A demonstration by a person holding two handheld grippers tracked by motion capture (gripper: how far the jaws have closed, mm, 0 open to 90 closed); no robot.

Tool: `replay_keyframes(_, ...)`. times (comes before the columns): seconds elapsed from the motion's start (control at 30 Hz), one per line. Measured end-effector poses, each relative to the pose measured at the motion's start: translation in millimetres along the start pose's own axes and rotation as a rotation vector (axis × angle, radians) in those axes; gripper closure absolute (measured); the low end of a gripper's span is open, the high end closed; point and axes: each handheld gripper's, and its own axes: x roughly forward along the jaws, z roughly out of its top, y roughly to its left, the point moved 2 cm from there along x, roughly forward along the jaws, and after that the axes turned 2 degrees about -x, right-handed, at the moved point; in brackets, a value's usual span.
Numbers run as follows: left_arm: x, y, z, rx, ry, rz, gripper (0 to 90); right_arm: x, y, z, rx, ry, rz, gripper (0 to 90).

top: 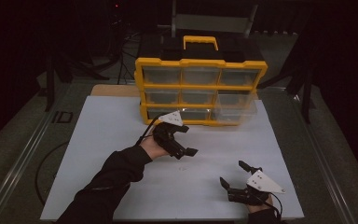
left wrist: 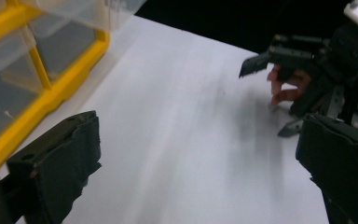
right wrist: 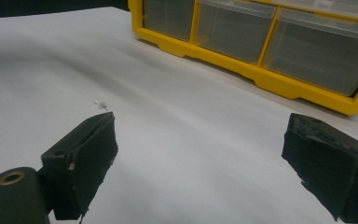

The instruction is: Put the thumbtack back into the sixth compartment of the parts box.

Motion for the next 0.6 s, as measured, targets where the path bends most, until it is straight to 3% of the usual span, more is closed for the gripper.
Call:
replay_keyframes(0.23, 5.3, 1.6, -24.9, -0.019, 0.025, -0.017, 10.6, 0.5, 0.5, -0.5, -0.004, 0.006, 0.004, 9.5)
replay_keyframes(0.47, 14.9, 5.7, -49.0, -0.028, 0.086, -0.022, 20.1, -0.4, -0.7, -0.8, -0.001, 0.005, -0.004, 9.5)
replay_keyframes(0.6, 18.7, 7.0, -56.4, -0.010, 0.117, -0.019, 31.6, -0.1, -0.7, -1.1, -0.002, 0.006, -0.004, 9.6)
